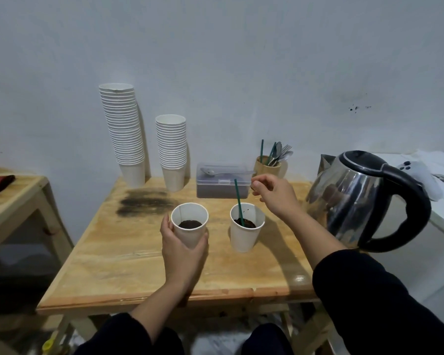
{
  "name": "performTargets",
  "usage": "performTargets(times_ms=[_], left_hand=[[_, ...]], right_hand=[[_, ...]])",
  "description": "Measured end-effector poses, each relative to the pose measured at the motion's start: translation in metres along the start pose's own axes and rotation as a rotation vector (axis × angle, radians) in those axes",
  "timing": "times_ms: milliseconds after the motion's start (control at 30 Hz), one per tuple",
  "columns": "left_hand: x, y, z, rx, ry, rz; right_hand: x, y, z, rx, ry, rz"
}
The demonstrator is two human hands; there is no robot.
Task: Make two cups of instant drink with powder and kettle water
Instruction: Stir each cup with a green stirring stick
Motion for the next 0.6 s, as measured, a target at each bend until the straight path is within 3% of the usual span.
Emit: performTargets(times_ms=[600], left_hand=[[0.010, -0.010, 0.000, -0.100, 0.085, 0.019]], right_hand=[[-0.024, -0.003, 0.092, -0.099, -0.134, -0.118]])
Point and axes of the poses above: each hand's wrist, its own z-axis towards the middle knuckle, its own y-axis out of the back of the hand, x = y × z, the point moved 5 cm from there along z, towards the middle knuckle, and after that the axes turned 15 degrees about -z, right-handed, at the moved point
